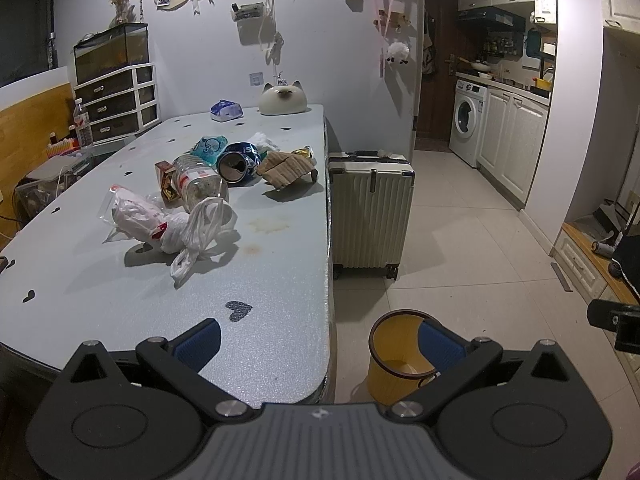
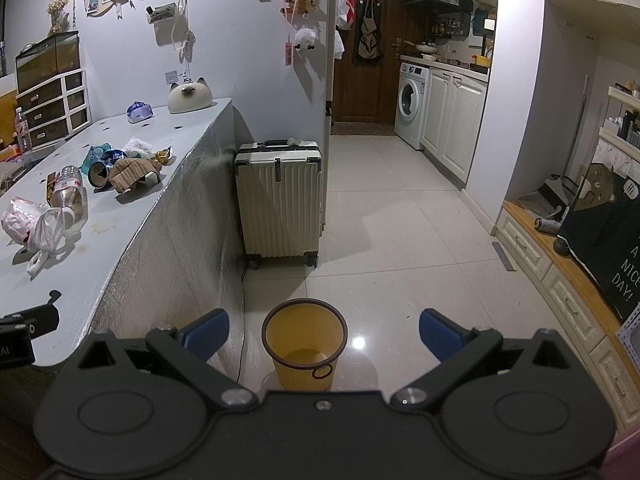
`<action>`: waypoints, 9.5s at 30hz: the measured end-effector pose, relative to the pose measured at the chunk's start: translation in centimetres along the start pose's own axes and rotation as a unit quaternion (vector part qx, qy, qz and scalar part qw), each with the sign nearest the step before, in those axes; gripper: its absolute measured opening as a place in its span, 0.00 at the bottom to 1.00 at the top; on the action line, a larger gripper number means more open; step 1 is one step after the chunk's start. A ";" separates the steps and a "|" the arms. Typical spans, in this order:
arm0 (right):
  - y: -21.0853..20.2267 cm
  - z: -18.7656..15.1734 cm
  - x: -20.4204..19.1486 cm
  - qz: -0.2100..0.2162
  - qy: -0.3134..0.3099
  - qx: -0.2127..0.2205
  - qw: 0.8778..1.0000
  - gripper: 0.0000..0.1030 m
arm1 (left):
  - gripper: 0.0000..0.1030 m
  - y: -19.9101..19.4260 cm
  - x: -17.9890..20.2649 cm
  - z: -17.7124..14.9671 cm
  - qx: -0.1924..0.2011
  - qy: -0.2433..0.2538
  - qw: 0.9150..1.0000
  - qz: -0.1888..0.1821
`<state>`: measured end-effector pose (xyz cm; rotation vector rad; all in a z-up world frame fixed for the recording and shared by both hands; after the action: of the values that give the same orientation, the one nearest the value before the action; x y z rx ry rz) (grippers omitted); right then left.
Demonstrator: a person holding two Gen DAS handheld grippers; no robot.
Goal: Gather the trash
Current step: 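Move both tools over the table toward the bottle and plastic bag bundle, then grasp the clear bottle with the right tool while the left tool grasps the white bag bundle, then lift the bottle with the right tool while the left tool lifts the bag bundle toward the bin, then open both tools over the bin, dropping the bottle and bag bundle inside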
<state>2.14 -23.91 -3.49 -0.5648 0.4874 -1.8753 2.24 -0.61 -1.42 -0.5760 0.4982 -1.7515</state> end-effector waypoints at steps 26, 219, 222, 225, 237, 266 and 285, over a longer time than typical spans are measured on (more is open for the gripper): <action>5.6 2.7 -12.7 0.147 -0.059 0.067 0.985 1.00 | 1.00 3.2 -12.4 -0.8 0.000 -0.110 0.991 0.077; 40.2 0.3 -0.6 0.053 0.167 -0.175 0.969 0.58 | 0.46 44.1 7.4 4.3 -0.154 -0.048 0.983 -0.090; 44.6 -1.6 -1.8 0.053 0.183 -0.213 0.958 0.58 | 0.46 48.8 6.9 2.8 -0.179 -0.050 0.979 -0.082; 48.6 -3.9 -2.9 0.052 0.196 -0.250 0.947 0.58 | 0.46 52.7 6.5 1.1 -0.202 -0.050 0.975 -0.080; 59.3 -11.8 -7.6 0.056 0.199 -0.365 0.908 0.59 | 0.46 63.5 2.4 -7.8 -0.274 -0.131 0.950 -0.077; 64.8 -15.9 -10.9 0.039 0.136 -0.418 0.897 0.61 | 0.63 70.4 0.6 -15.0 -0.384 -0.182 0.902 -0.079; 63.8 -14.3 -9.7 0.037 0.095 -0.387 0.916 0.66 | 0.77 70.0 0.3 -13.3 -0.390 -0.116 0.912 -0.053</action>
<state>44.07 -36.08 -53.11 -0.8594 1.3910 -1.6250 47.18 -17.42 -54.02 -1.3761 1.0197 -1.5108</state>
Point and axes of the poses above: each gripper's, at about its wrist camera, not at the fingertips, and y roughly the way its jaws point, x to its right, z to its top, the point moved 3 cm from there along y, roughly the way its jaws point, and after that the axes turned 14 degrees about -z, right-handed, at the moved point
